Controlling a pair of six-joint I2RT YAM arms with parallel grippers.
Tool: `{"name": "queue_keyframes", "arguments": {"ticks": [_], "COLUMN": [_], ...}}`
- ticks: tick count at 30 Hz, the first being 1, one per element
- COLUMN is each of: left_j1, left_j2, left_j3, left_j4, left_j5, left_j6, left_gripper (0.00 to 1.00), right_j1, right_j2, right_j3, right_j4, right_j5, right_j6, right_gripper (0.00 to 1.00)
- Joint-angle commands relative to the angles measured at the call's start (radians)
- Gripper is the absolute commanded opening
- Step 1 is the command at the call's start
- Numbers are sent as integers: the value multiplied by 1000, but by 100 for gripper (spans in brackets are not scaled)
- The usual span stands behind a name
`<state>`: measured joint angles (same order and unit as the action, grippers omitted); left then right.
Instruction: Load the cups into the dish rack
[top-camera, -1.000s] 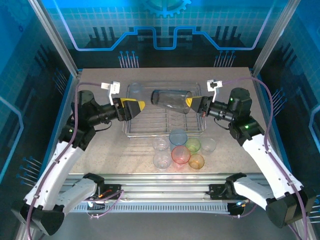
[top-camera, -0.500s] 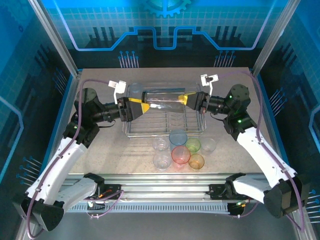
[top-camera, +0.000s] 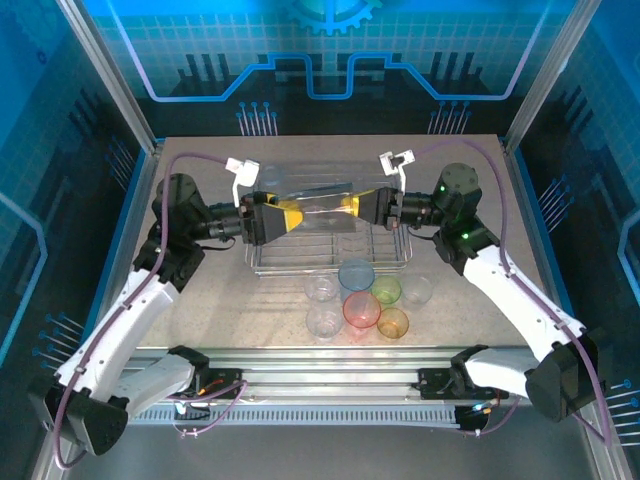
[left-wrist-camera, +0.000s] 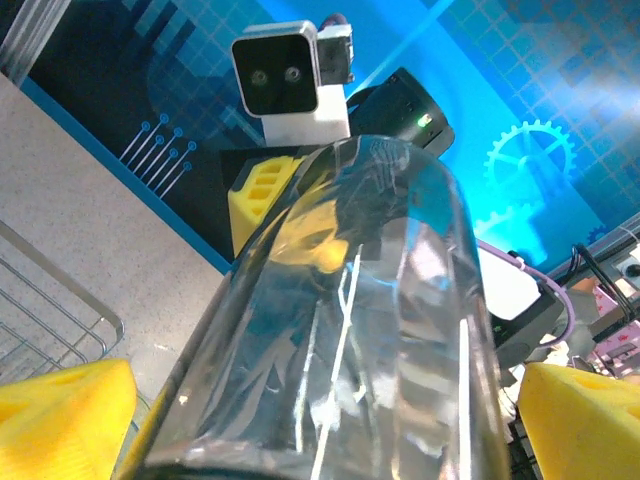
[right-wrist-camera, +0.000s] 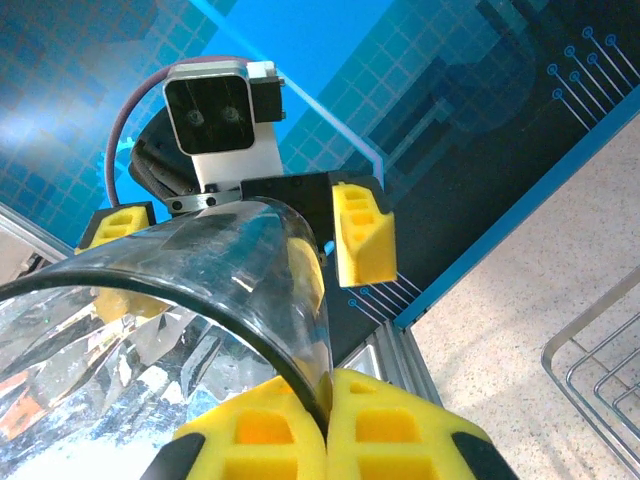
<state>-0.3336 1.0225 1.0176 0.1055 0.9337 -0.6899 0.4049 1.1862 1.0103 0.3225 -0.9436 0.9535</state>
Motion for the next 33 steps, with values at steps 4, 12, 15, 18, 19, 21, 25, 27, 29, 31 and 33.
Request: {"name": "queue_keyframes", "arguments": {"ticks": [4,12,15,18,19,21,25,27,29,31,33], "left_j1": [-12,-12,-12,-12,-12,-12,-12,-12,-12,-12,-12], "left_j2": [-3,1,1,-7,-12,-21,-26,-11,12,44,89], "left_j3": [12,21,21,11,7,8,58,113,168,213,259], "left_j4": [-38,-44,-81,-108,-119,-156,-343,-478,-596,-691,-768], "left_j5": [36,26,15,-15,-34,-88,-271,-401,-528,-645,-699], "left_j6": [54,64,89,104,110,129,206,247,269,271,280], "left_gripper": [98,79,60,29,22,17,15,15,15,16,15], "right_j1": [6,11,12,14,14,17,18,10,-3,-20,-42], "right_j2": [-14,0,-1,4,5,5,-5,-21,-33,-34,-31], "right_j3": [27,18,10,11,13,25,78,115,155,192,199], "right_j4": [7,-22,-47,-90,-103,-149,-368,-531,-708,-901,-1008], "right_j5": [33,38,50,57,57,62,123,223,403,627,733], "right_j6": [-30,-35,-54,-68,-75,-101,-229,-318,-387,-427,-445], "right_gripper": [0,0,0,14,23,44,67,68,69,69,69]}}
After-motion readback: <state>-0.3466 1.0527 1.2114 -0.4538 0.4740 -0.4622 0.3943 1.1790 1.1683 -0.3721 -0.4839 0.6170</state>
